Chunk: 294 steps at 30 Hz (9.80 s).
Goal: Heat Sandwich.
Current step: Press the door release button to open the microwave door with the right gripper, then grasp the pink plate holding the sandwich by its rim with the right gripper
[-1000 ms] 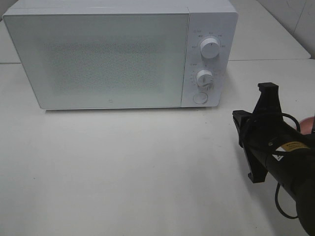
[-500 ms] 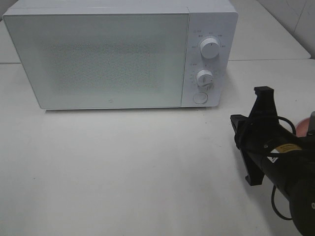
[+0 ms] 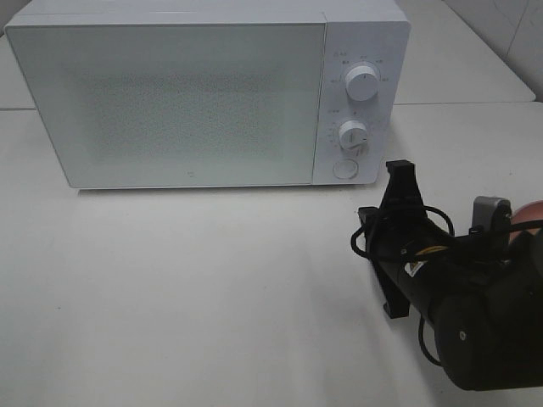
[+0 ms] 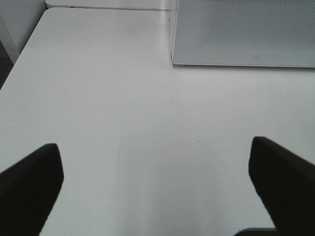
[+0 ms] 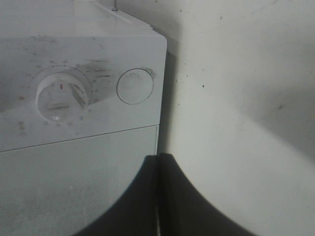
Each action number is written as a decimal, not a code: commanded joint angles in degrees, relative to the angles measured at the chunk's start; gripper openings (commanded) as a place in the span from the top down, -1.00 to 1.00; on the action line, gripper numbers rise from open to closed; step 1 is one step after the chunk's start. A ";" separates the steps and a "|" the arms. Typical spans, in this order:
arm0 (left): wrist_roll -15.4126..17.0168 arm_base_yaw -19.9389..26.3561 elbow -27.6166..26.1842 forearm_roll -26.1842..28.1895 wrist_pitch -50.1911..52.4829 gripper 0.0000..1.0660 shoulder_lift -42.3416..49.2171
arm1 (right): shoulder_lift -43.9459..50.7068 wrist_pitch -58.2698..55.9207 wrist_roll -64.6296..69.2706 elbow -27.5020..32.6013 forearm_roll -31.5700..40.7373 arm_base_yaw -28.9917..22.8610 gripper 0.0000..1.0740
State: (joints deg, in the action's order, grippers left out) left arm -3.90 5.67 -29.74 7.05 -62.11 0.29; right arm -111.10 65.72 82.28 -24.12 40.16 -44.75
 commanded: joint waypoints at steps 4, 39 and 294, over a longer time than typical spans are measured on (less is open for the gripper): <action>0.29 0.34 0.06 0.29 0.80 -0.83 0.97 | -3.04 -4.13 -0.17 -5.33 -4.58 3.90 1.00; 0.29 0.34 0.06 0.29 0.80 -0.83 0.97 | -11.00 -11.57 -4.70 -23.61 -8.25 14.78 1.00; 0.29 0.34 0.06 0.29 0.80 -0.83 0.92 | 4.76 -112.07 -66.52 -28.82 -57.81 36.61 1.00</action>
State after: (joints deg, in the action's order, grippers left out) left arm -3.90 5.67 -29.74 7.10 -62.11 0.29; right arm -107.03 -45.38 14.73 -53.17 -17.76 -7.22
